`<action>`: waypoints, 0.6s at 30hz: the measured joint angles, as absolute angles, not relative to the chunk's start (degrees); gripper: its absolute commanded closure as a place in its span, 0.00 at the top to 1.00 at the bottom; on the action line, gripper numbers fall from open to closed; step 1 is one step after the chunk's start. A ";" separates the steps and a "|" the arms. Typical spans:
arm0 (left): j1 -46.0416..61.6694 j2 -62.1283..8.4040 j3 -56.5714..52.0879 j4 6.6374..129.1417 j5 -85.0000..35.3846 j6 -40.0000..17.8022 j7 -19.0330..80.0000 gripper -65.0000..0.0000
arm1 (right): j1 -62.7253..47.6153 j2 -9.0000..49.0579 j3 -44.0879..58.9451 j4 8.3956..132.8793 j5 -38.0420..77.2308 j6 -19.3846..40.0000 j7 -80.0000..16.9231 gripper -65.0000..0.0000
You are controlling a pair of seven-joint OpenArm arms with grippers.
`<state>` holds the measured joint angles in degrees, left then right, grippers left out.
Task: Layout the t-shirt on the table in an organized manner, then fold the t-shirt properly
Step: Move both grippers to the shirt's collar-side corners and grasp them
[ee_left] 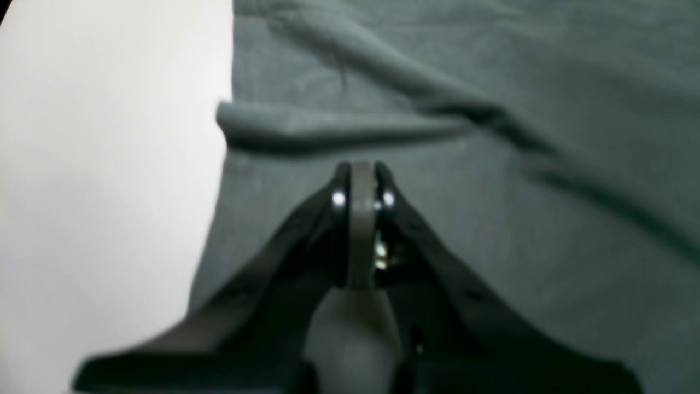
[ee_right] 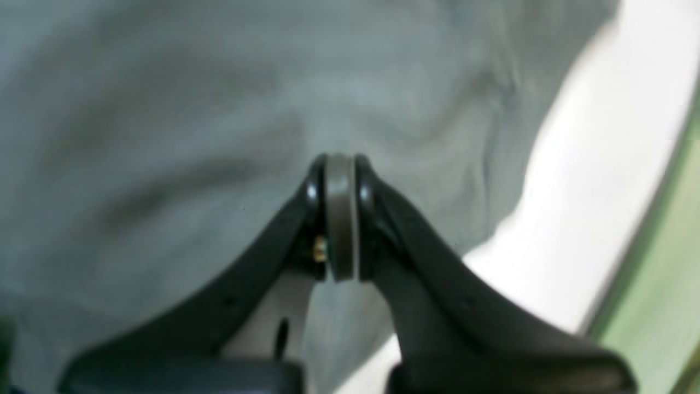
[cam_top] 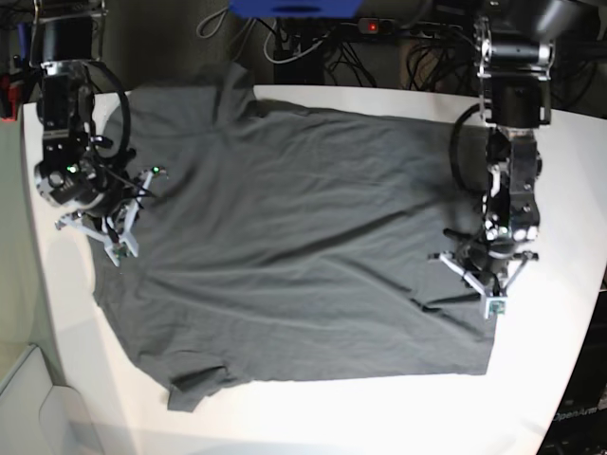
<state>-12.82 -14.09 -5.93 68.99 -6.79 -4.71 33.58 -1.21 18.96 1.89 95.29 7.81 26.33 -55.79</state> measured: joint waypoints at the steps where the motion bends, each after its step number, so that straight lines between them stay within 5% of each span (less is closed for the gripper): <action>1: -10.13 -14.09 -5.96 71.81 -6.94 -4.80 34.57 0.00 | -2.70 18.90 2.31 95.85 7.92 26.35 -55.83 0.00; 8: 3.57 -13.67 -11.22 80.79 -7.18 -5.02 36.95 0.00 | -6.13 18.92 3.05 96.60 8.34 26.35 -54.61 0.00; 18: 8.93 -13.82 -14.52 82.26 -7.70 -5.13 33.80 0.00 | -6.22 19.05 3.05 94.13 8.16 26.37 -52.90 0.00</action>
<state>8.93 -13.82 -14.52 82.26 -7.70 -5.13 33.80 -6.22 19.05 3.05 94.13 8.16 26.37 -52.90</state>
